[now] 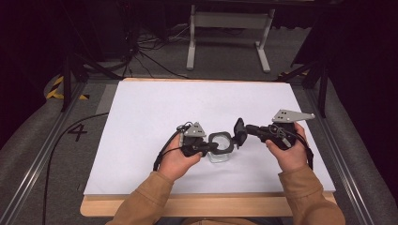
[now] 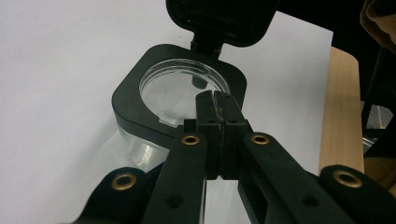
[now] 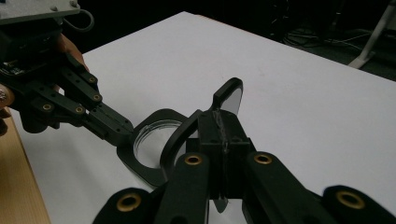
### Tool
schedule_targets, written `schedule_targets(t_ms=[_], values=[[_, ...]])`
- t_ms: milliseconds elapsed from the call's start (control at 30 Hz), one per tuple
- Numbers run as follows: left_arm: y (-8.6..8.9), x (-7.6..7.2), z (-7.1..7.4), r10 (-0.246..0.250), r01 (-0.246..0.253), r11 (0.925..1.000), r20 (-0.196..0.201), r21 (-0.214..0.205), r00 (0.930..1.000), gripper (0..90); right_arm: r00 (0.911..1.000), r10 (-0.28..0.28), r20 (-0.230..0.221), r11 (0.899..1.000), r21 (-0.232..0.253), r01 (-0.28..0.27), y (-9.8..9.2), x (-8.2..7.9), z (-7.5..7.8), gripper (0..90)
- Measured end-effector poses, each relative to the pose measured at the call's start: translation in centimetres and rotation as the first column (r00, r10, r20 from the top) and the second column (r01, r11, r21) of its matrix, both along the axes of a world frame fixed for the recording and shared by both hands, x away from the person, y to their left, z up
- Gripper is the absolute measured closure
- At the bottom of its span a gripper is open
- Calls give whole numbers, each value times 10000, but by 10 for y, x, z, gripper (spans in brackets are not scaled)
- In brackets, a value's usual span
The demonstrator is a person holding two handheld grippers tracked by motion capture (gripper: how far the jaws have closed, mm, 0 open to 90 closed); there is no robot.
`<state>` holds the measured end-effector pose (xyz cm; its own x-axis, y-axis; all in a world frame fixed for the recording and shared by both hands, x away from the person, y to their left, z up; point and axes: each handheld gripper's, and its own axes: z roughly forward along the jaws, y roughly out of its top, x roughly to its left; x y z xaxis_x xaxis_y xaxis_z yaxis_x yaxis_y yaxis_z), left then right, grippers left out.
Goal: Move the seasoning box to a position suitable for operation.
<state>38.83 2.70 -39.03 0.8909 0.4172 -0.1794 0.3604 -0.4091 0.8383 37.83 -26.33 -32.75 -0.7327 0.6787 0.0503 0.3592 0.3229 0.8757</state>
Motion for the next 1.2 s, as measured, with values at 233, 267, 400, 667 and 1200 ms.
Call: schedule_targets(t_ms=[233, 267, 400, 667, 1200], values=[[-1, 0, 0, 63, -63, 10000, 39, -60, 10000, 900, 9992, 397, -33, 9992, 1, -397, 14, 0, 0, 900], [-2, -1, 1, 62, -63, 9999, 125, 94, 9999, 900, 9989, 471, -36, 9989, -44, -471, 16, 0, -1, 900], [-1, -5, 10, 48, -77, 9976, 413, 690, 9991, 885, 9977, 655, -159, 9974, -293, -659, 27, 2, -5, 900], [38, 4, 26, 1039, -1043, 9942, 165, 248, 9945, 881, 9943, 1011, -343, 9934, -515, -1028, 41, 4, -12, 900], [66, 12, 29, 2146, -2147, 9757, 54, 440, 9767, 875, 9834, 1415, -1138, 9830, -1010, -1531, 58, 7, -35, 900]])
